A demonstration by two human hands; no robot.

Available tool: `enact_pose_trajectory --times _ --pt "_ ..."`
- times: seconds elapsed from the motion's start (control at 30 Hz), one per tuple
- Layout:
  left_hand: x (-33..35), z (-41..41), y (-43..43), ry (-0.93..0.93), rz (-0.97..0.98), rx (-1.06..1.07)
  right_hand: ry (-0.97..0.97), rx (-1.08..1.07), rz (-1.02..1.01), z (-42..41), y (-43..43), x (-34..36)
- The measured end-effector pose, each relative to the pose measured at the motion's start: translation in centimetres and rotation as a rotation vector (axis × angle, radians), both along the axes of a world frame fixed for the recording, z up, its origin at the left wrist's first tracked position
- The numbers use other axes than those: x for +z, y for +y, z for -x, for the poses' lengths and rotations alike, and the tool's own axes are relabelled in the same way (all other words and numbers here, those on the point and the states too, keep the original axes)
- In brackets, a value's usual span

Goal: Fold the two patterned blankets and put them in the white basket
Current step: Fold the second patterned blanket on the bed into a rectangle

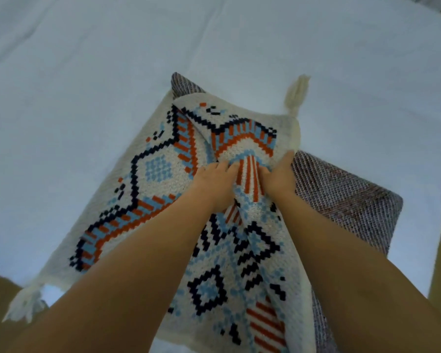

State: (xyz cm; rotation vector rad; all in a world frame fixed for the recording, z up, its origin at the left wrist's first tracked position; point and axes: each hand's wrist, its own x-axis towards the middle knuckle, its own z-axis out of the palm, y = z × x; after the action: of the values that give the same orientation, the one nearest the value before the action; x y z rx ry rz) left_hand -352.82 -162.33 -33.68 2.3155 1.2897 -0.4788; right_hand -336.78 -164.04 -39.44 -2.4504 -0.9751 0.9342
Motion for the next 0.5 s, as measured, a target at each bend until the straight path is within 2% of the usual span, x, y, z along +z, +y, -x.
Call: enact_pose_trajectory --times 0.1,0.2,0.3,0.37,0.5 --pt "0.2 1.6 -0.2 -0.152 -0.030 0.163 -0.066 0.153 -0.007 3.4 -0.2 1.8" --pt "1.2 3.6 -0.4 -0.337 0.080 0.446 -0.150 0.469 -0.047 8.4 -1.3 4.1" --pt "2.4 6.6 -0.9 -0.463 0.181 0.641 -0.140 0.742 -0.041 14.0 -3.3 5.8" --pt "3.0 9.6 -1.7 -0.484 0.176 0.770 -0.144 0.894 -0.051 18.2 -5.3 6.3" --pt "2.4 17.1 -3.4 -0.390 0.055 0.988 -0.109 0.984 -0.137 25.7 -9.1 5.1"
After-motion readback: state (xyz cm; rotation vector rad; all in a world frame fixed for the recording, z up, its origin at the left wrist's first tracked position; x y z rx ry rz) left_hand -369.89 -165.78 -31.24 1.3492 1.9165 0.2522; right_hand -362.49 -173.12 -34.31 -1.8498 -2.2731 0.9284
